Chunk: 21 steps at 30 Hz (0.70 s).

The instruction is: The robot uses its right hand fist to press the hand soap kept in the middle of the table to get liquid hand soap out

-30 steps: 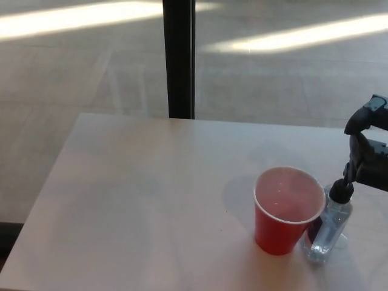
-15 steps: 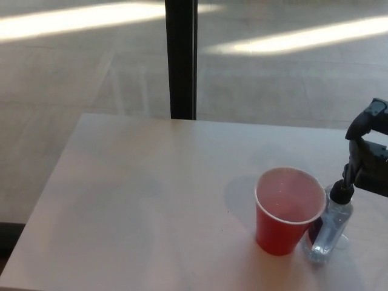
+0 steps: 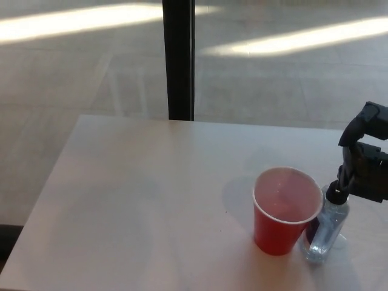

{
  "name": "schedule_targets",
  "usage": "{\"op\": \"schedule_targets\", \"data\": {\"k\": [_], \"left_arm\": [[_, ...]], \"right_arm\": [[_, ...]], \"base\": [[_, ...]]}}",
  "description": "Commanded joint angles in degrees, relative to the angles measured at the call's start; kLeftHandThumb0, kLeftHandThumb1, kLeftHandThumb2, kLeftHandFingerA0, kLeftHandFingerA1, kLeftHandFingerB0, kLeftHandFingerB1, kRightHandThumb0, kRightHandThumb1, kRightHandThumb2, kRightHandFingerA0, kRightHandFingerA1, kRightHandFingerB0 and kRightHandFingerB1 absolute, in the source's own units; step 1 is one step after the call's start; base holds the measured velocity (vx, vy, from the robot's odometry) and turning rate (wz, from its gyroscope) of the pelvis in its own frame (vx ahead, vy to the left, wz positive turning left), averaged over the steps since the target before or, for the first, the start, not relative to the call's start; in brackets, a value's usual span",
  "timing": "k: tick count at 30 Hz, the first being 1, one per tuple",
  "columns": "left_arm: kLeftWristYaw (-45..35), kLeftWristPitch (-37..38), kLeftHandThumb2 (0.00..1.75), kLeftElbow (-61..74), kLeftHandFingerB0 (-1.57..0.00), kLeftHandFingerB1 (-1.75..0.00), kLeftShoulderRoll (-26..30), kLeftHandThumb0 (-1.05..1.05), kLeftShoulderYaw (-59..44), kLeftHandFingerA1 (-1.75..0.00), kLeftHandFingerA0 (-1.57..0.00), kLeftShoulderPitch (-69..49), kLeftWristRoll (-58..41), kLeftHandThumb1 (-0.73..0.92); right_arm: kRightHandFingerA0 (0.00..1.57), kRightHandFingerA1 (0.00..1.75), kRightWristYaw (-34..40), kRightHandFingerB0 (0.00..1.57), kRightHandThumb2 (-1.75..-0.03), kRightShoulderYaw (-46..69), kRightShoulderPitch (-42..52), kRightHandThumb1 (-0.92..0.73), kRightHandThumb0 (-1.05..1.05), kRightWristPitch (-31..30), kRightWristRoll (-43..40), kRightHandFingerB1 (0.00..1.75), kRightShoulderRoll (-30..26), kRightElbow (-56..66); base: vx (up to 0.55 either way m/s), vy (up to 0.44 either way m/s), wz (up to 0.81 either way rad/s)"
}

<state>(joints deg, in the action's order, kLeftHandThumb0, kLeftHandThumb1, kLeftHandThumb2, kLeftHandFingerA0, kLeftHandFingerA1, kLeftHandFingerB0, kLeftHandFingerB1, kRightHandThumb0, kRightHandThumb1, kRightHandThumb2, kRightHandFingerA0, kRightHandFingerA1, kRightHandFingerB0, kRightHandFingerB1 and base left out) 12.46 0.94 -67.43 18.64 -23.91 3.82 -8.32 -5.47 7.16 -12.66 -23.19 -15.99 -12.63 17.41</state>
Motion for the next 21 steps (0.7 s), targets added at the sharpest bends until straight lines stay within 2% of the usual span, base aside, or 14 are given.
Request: {"op": "schedule_targets", "data": {"k": [1, 2, 4, 5, 8, 9, 11, 12, 13, 15, 16, 17, 18, 21], "left_arm": [[0.9, -0.5, 1.21, 1.4, -0.2, -1.06, 0.5, -0.42, -0.4, -1.41, -0.51, 0.1, -0.8, 0.9], [1.0, -0.8, 1.23, 1.7, -0.08, -0.79, 0.5, -0.4, -0.6, -1.17, -0.51, 0.3, -1.0, 0.88], [1.5, -1.8, 1.2, 2.0, -0.13, -0.88, 0.4, -0.39, -0.9, -1.24, -0.51, 0.5, -1.3, 0.9], [1.4, -2.0, 1.23, 2.4, -0.16, -0.86, 0.6, -0.39, -0.7, -1.13, -0.5, 0.6, -1.0, 0.89], [1.1, -1.4, 1.26, 2.4, -0.22, -0.88, 0.5, -0.41, -0.6, -1.13, -0.52, 0.3, -0.9, 0.88], [1.1, -1.5, 1.21, 2.5, -0.28, -1.06, 0.5, -0.4, -0.4, -1.27, -0.52, 0.3, -0.9, 0.91], [1.2, -1.4, 1.22, 2.2, -0.22, -0.95, 0.6, -0.4, -0.3, -1.22, -0.53, 0.4, -0.8, 0.9], [1.2, -1.4, 1.23, 2.3, -0.28, -1.01, 0.6, -0.41, -0.2, -1.23, -0.54, 0.3, -0.7, 0.89], [1.1, -1.0, 1.21, 2.2, -0.23, -1.04, 0.5, -0.41, -0.5, -1.31, -0.53, 0.3, -1.1, 0.9], [1.3, -1.4, 1.21, 2.1, -0.16, -0.85, 0.5, -0.41, -0.5, -1.16, -0.53, 0.4, -1.1, 0.89], [1.0, -1.6, 1.2, 2.4, -0.31, -1.1, 0.8, -0.4, 0.0, -1.2, -0.53, 0.4, -0.7, 0.91], [0.9, -1.8, 1.21, 2.3, -0.27, -0.99, 0.9, -0.4, 0.0, -1.14, -0.52, 0.6, -0.8, 0.9], [0.9, -1.8, 1.23, 2.3, -0.25, -0.97, 0.8, -0.4, 0.0, -1.14, -0.52, 0.7, -0.9, 0.89], [1.0, -2.0, 1.22, 2.6, -0.26, -1.02, 0.8, -0.4, 0.0, -1.16, -0.52, 0.7, -1.1, 0.9]], "right_arm": [[0.99, 1.75, 0.2, 0.78, -1.21, -2.6, 3.5, -0.55, -0.17, -1.4, 2.8, 1.49, 0.4, -2.6], [0.97, 1.75, 0.2, 0.76, -1.17, -2.8, 3.5, -0.56, -0.18, -1.4, 2.9, 1.46, 0.3, -2.9], [0.94, 1.75, 0.2, 0.75, -1.15, -3.0, 3.4, -0.57, -0.18, -2.0, 3.1, 1.48, -0.3, -3.2], [0.93, 1.75, 0.3, 0.75, -1.12, -3.0, 3.4, -0.59, -0.18, -2.3, 3.3, 1.5, -0.6, -3.4], [0.91, 1.75, -0.2, 0.73, -1.03, -2.6, 3.4, -0.65, -0.18, -2.5, 2.7, 1.59, -1.1, -4.2], [0.93, 1.75, -0.3, 0.75, -1.1, -2.5, 3.3, -0.62, -0.16, -2.4, 2.6, 1.59, -1.3, -4.8], [0.93, 1.75, -0.3, 0.74, -1.12, -2.1, 3.0, -0.61, -0.16, -2.5, 2.4, 1.58, -1.7, -5.8], [0.94, 1.75, 0.0, 0.75, -1.17, -2.1, 2.9, -0.58, -0.16, -2.6, 2.7, 1.59, -1.7, -6.0], [0.94, 1.75, 0.3, 0.75, -1.19, -2.0, 2.8, -0.57, -0.16, -3.0, 2.4, 1.58, -1.6, -6.0], [0.93, 1.75, 0.4, 0.73, -1.16, -1.8, 2.5, -0.57, -0.17, -3.1, 2.0, 1.6, -1.3, -6.6], [0.94, 1.75, 0.7, 0.67, -1.05, -1.6, 2.8, -0.61, -0.17, -2.8, 1.8, 1.68, -0.8, -6.8], [0.93, 1.75, 0.8, 0.66, -1.02, -1.6, 2.8, -0.63, -0.17, -2.7, 1.6, 1.68, -0.5, -7.1], [0.92, 1.75, 1.3, 0.71, -0.87, -1.7, 2.6, -0.69, -0.2, -2.8, 1.8, 1.56, 0.0, -7.8], [0.93, 1.75, 2.3, 0.76, -0.89, -1.6, 2.4, -0.71, -0.21, -3.8, 1.6, 1.48, 0.8, -8.1]], "base": [[0.0, 0.0, 0.0], [0.0, 0.0, 0.0], [0.0, 0.0, 0.0], [0.0, 0.0, 0.0], [0.0, 0.0, 0.0], [0.0, 0.0, 0.0], [0.0, 0.0, 0.0], [0.0, 0.0, 0.0], [0.0, 0.0, 0.0], [0.0, 0.0, 0.0], [0.0, 0.0, 0.0], [0.0, 0.0, 0.0], [0.0, 0.0, 0.0], [0.0, 0.0, 0.0]]}}
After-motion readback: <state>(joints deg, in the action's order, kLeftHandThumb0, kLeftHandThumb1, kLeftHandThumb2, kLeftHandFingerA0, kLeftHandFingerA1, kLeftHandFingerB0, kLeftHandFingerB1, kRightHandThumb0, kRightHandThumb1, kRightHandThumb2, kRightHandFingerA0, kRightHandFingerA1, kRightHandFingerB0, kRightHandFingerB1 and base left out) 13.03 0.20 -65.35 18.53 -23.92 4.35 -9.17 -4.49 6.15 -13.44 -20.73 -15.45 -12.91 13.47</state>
